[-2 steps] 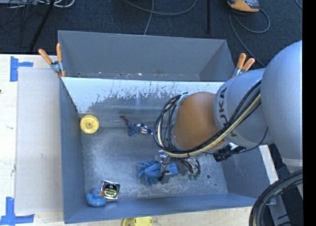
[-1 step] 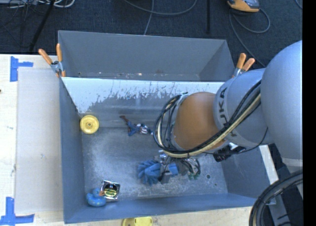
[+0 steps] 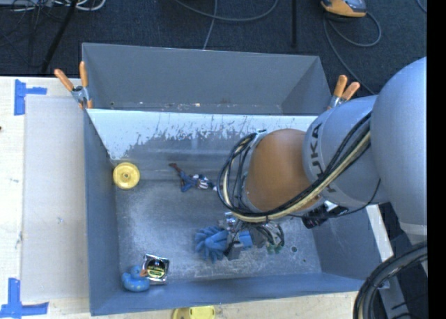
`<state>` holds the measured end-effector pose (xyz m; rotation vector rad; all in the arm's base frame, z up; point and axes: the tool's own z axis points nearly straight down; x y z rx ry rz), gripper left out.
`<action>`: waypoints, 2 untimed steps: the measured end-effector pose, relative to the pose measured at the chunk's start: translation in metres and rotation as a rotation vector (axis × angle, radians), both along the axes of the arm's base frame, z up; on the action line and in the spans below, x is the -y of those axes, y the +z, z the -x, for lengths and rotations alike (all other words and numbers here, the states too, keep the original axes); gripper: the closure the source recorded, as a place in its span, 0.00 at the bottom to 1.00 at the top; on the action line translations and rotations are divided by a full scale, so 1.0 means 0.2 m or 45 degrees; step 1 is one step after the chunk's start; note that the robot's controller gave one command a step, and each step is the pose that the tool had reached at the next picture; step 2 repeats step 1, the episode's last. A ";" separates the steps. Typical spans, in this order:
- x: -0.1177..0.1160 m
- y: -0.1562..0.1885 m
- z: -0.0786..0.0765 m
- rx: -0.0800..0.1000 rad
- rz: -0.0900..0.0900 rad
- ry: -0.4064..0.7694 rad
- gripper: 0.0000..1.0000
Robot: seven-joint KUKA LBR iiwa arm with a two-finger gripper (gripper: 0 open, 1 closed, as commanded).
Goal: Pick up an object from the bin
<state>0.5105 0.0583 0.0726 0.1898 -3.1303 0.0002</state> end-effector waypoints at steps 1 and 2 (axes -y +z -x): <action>0.00 0.10 0.01 -0.007 0.001 0.000 1.00; 0.00 0.10 0.01 -0.007 0.001 0.000 1.00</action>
Offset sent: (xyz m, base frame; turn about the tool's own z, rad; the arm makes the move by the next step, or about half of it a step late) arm 0.0000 -0.0001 0.1124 0.0000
